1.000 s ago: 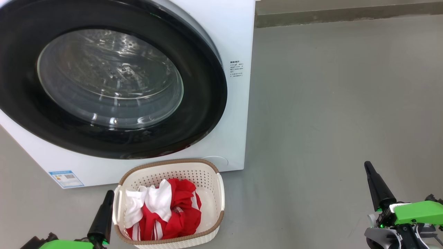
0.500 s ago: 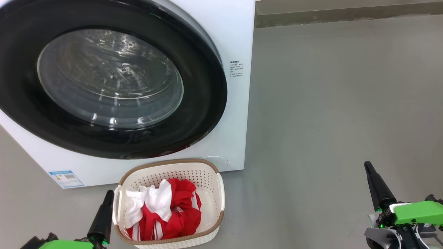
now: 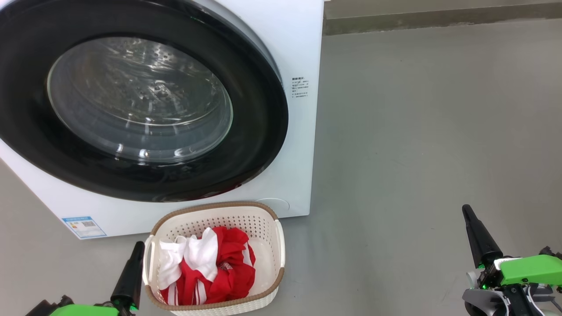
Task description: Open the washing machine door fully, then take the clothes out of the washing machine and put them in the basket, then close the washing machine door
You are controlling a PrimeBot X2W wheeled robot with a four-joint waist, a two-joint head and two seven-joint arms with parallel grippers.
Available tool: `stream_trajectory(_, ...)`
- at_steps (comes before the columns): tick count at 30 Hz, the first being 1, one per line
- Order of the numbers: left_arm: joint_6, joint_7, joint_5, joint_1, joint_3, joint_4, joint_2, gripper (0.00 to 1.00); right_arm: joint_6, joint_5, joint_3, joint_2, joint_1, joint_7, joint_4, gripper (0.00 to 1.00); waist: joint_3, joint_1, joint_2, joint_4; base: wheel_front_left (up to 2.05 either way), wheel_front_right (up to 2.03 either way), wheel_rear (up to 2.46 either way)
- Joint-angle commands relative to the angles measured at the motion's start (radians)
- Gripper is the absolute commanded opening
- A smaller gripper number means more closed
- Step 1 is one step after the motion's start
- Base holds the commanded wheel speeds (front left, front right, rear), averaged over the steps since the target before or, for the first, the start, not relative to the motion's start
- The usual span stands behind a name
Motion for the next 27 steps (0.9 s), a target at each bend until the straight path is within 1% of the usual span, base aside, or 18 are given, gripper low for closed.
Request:
stream_trajectory(1,-0.007,0.008,-0.005,-0.040,0.037,-0.022,0.010,0.00,-0.001,0.000,0.017,-0.008,-0.042,0.006,-0.030,0.00,0.000,0.0000,0.0000,0.000,0.00,0.00,0.00)
stream_trajectory(27,-0.007,0.008,-0.005,-0.040,0.037,-0.022,0.009,0.00,-0.001,0.000,0.017,-0.008,-0.042,0.006,-0.030,0.00,0.000,0.0000,0.0000,0.000,0.00,0.00,0.00)
